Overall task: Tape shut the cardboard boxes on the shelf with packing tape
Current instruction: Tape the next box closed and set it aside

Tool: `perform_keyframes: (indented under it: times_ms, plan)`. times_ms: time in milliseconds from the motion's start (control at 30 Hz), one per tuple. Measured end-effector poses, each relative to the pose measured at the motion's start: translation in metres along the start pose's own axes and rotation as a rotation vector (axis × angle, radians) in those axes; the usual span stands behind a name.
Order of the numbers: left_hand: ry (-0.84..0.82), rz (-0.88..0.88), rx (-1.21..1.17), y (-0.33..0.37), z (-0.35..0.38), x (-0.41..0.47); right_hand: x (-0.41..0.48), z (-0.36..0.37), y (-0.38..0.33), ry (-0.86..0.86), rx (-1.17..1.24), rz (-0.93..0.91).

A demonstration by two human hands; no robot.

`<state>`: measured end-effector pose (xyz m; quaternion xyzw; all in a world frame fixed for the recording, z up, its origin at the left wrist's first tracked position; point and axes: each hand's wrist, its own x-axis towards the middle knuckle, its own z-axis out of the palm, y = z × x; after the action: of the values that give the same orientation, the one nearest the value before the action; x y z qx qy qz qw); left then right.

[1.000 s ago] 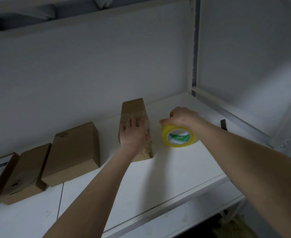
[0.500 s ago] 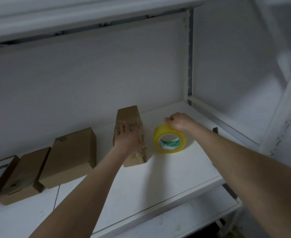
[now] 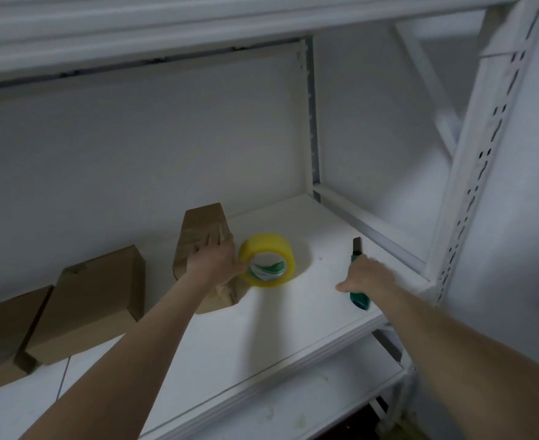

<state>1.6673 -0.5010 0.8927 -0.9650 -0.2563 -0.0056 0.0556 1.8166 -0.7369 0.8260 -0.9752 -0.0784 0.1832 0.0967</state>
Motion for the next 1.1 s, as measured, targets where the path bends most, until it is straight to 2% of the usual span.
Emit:
perform_keyframes:
  times_ms: [133,233,300,333,400,467,500,567,633,667,700,767,900,933,1000,1100]
  plan:
    - [-0.037,-0.006,-0.155,0.0,-0.006,-0.006,0.002,0.003,-0.004,0.023,0.166,-0.009]
    - [0.191,0.056,-0.284,0.003,-0.02,-0.011,-0.012,-0.017,-0.026,0.085,0.364,-0.171]
    - [0.321,0.093,-0.538,0.009,-0.034,-0.015,-0.022,-0.034,-0.048,0.181,0.497,-0.331]
    - [0.321,0.108,-0.664,0.013,-0.042,-0.015,-0.03,-0.043,-0.061,0.207,0.551,-0.412]
    - [0.21,0.105,-0.875,0.027,-0.057,-0.013,-0.049,-0.057,-0.086,0.218,0.618,-0.575]
    - [0.029,0.029,-1.129,0.04,-0.065,-0.011,-0.069,-0.063,-0.111,0.197,0.662,-0.727]
    - [-0.044,-0.03,-1.256,0.044,-0.067,-0.011,-0.076,-0.063,-0.12,0.149,0.69,-0.783]
    - [-0.037,-0.146,-1.373,0.044,-0.067,-0.009,-0.08,-0.063,-0.129,-0.055,0.79,-0.835]
    - [0.086,-0.211,-1.333,0.033,-0.062,-0.008,-0.072,-0.063,-0.129,-0.182,0.857,-0.822]
    - [0.166,-0.219,-1.275,0.024,-0.059,-0.008,-0.064,-0.063,-0.128,-0.136,0.834,-0.788]
    - [0.24,-0.222,-1.168,0.016,-0.055,-0.008,-0.054,-0.063,-0.127,-0.021,0.748,-0.736]
    - [0.305,-0.192,-0.9,0.001,-0.044,-0.01,-0.035,-0.058,-0.129,0.185,0.482,-0.622]
    - [0.153,-0.176,-0.508,-0.013,-0.014,-0.01,-0.025,-0.043,-0.145,0.03,0.092,-0.638]
    - [0.134,-0.18,-0.46,-0.017,-0.011,-0.008,-0.024,-0.043,-0.148,0.034,0.005,-0.645]
    - [0.118,-0.18,-0.462,-0.022,-0.01,-0.001,-0.024,-0.047,-0.149,0.054,-0.096,-0.641]
    - [0.106,-0.187,-0.473,-0.028,-0.013,0.005,-0.019,-0.046,-0.15,-0.094,-0.049,-0.645]
